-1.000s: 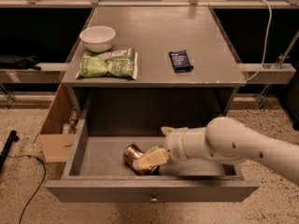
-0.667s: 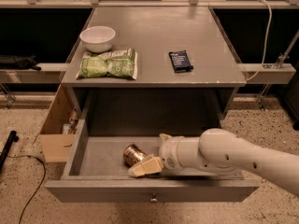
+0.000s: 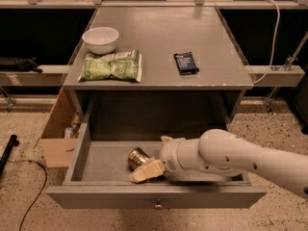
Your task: Pick orange can from top drawer and place on counter
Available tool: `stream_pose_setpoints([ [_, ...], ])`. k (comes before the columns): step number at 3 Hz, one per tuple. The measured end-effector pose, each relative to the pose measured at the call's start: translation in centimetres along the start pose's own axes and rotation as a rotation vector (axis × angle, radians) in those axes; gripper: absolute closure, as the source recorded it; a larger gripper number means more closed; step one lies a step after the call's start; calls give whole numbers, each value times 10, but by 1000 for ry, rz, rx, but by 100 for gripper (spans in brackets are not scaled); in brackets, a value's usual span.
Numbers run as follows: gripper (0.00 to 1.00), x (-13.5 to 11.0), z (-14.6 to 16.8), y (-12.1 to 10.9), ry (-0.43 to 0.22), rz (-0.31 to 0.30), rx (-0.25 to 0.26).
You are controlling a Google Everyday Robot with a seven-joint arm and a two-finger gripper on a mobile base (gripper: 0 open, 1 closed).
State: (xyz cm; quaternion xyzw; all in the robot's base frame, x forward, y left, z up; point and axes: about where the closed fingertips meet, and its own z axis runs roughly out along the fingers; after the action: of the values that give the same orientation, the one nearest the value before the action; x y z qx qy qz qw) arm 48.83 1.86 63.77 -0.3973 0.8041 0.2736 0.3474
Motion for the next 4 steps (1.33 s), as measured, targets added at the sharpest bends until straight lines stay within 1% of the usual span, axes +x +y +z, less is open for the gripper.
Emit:
stream_pose_setpoints([
  [1, 0, -11, 17, 1, 43, -40, 6],
  [2, 0, -6, 15, -2, 49, -38, 14],
  [4, 0, 21, -7, -26, 49, -14, 76],
])
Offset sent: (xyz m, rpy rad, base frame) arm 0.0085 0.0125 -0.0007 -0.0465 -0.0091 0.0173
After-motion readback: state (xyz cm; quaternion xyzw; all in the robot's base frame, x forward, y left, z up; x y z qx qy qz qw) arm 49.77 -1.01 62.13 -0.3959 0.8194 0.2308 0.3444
